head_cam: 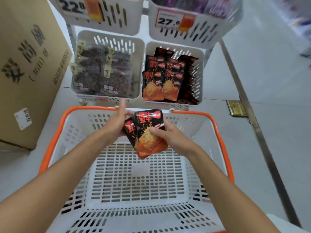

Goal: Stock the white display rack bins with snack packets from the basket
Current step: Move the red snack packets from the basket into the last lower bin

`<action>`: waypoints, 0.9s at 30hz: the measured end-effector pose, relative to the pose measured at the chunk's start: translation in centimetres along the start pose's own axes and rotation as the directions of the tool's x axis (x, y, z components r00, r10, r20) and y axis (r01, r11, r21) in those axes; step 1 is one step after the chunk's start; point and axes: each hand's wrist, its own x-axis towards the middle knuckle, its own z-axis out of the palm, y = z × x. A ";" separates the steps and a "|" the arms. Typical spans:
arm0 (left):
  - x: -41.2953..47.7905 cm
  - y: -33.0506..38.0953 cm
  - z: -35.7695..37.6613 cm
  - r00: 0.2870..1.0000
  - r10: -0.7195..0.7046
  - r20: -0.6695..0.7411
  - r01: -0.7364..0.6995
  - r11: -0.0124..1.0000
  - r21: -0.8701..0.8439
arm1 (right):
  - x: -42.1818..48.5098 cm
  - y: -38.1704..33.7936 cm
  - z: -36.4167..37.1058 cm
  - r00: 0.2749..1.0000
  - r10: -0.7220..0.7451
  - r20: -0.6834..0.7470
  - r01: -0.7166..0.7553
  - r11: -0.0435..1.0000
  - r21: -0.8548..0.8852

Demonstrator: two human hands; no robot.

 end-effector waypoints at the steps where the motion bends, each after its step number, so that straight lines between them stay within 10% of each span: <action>1: 0.3 0.9 1.0 0.998 0.010 -0.057 -0.018 0.991 -0.133 | 0.2 -0.6 -0.5 0.999 -0.008 -0.053 0.013 0.996 0.092; 10: 4.8 2.9 9.0 0.908 0.399 0.126 -0.418 0.887 0.198 | 1.5 -3.7 -7.8 0.909 -0.188 -0.372 0.227 0.972 0.063; 16: 13.6 5.4 8.4 0.743 0.612 0.272 -0.458 0.168 0.873 | 4.9 -6.3 -18.9 0.774 -0.157 -0.613 0.239 0.969 0.055; 20: 18.4 6.1 8.0 0.833 0.436 0.341 -0.317 -0.129 0.940 | 10.3 -7.6 -19.7 0.858 -0.142 -0.494 0.201 0.977 0.068; 27: 20.5 3.1 8.1 0.834 0.507 0.219 -0.207 -0.081 0.975 | 15.9 -4.3 -16.2 0.830 -0.386 -0.402 0.234 0.896 -0.377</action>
